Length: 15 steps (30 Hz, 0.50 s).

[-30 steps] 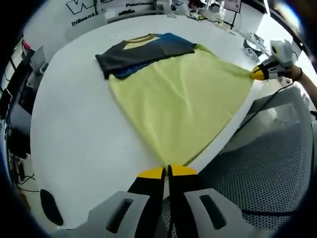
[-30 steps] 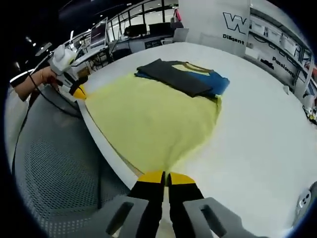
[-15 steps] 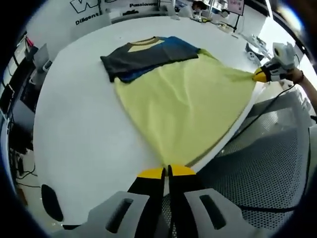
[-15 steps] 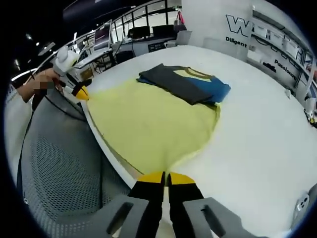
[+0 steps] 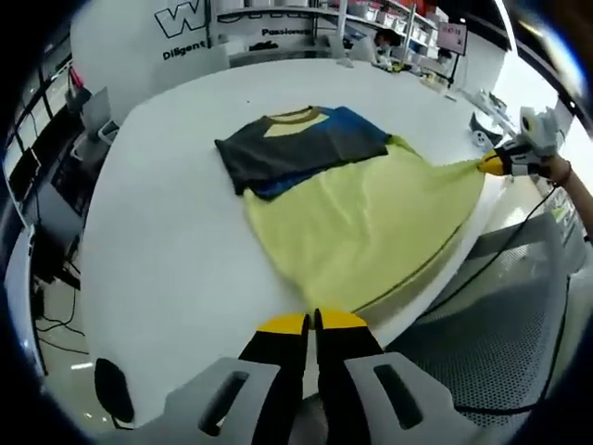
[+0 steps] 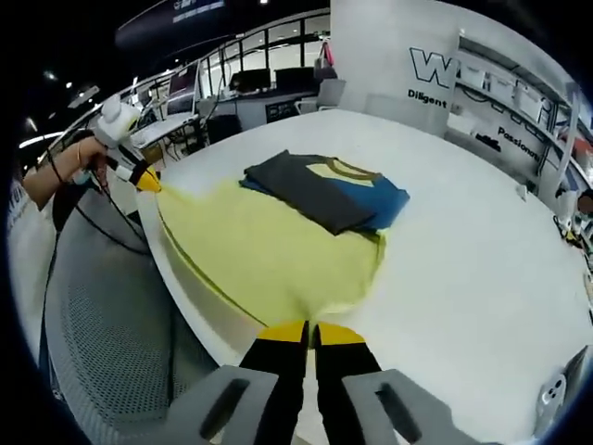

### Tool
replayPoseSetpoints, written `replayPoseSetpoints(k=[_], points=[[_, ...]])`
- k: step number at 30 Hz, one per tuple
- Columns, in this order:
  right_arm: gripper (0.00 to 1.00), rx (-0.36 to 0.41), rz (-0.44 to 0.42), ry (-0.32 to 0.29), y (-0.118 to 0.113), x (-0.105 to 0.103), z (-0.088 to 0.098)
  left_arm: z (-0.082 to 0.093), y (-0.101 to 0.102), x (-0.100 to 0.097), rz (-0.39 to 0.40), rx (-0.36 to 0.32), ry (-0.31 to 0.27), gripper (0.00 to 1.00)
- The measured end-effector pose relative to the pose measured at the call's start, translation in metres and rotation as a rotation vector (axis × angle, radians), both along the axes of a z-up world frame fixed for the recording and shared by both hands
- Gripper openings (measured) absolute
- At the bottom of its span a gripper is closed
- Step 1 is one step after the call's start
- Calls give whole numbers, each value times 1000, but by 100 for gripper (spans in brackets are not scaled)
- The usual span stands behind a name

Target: Fold the garment on the visible template until the final outline fits inside the template.

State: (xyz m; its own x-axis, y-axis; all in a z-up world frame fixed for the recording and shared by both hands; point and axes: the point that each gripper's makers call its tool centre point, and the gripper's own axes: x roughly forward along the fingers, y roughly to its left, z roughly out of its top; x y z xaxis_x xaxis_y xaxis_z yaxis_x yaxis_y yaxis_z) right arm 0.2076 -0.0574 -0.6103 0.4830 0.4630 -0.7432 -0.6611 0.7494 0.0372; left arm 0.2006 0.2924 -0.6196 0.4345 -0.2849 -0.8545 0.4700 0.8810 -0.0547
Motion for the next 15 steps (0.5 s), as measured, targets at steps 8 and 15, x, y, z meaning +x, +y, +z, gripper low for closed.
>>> replayPoseSetpoints(k=[8, 15], points=[[0, 12, -26, -67, 0, 18, 19, 19, 1, 19, 18, 0, -57, 6], [0, 5, -21, -139, 3, 39, 37, 41, 4, 45, 59, 40, -161, 6]])
